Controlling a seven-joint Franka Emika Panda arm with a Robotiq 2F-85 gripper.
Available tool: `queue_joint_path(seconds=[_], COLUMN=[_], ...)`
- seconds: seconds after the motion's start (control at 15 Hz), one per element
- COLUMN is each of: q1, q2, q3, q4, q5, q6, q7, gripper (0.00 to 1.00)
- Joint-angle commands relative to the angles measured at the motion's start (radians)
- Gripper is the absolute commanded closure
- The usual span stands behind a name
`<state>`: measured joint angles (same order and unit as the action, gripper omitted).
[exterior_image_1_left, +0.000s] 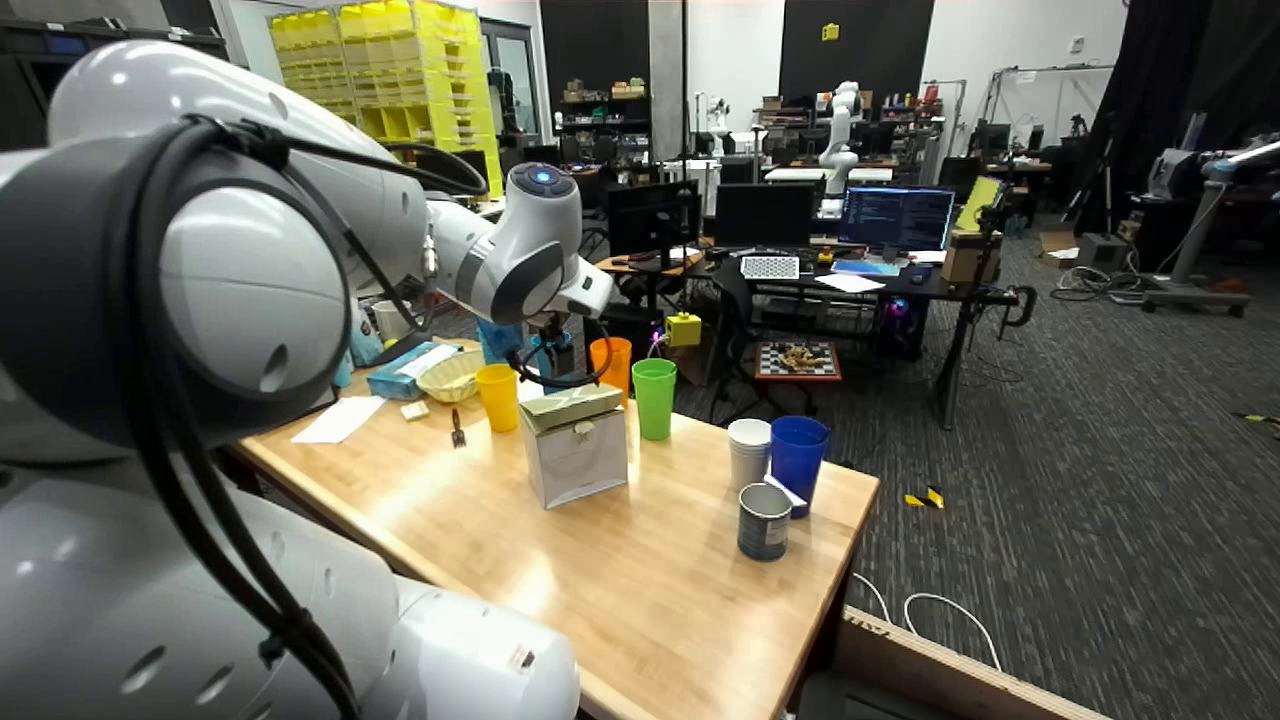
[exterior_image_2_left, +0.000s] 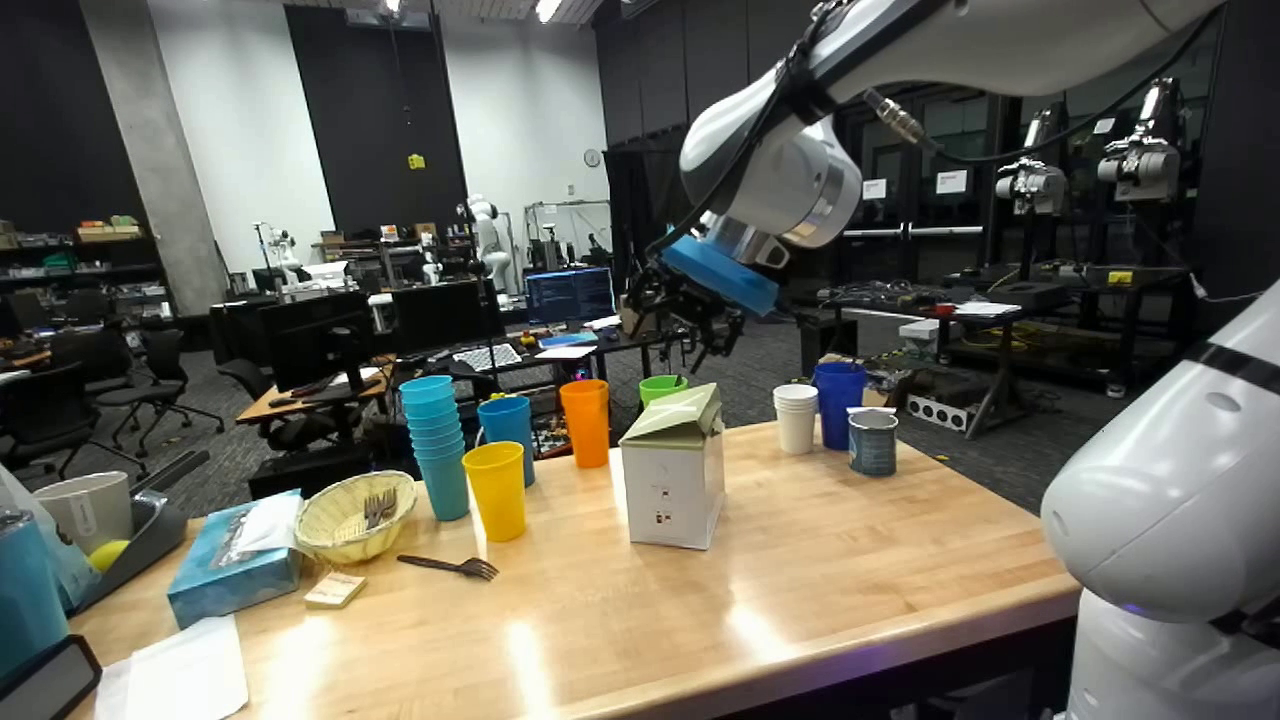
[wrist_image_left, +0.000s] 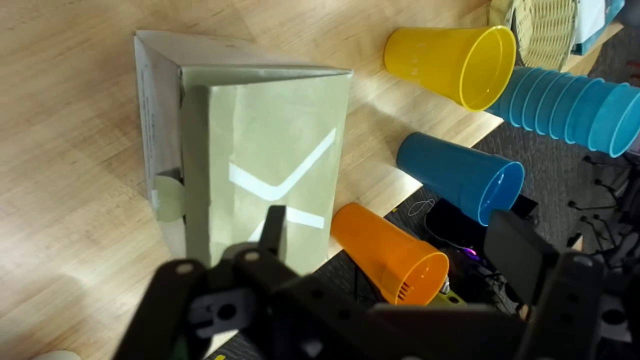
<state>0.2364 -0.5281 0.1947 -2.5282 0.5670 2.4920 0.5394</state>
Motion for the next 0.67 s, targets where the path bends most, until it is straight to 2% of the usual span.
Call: queue_joint_path(seconds=[0.0,0.4,0.6], q1=[-0.025,-0.055,-0.053], q2=[-0.037,-0.043,-0.042], q3=[0.022,0.038,0.030], q4=[-0.009,0.013,0.028], q5=[0.004,-0.050,-0.070], q6=[-0.039,-0.150,-0.212], q7=[0.068,0.167,0.174], gripper=[0.00,0.00,0.00])
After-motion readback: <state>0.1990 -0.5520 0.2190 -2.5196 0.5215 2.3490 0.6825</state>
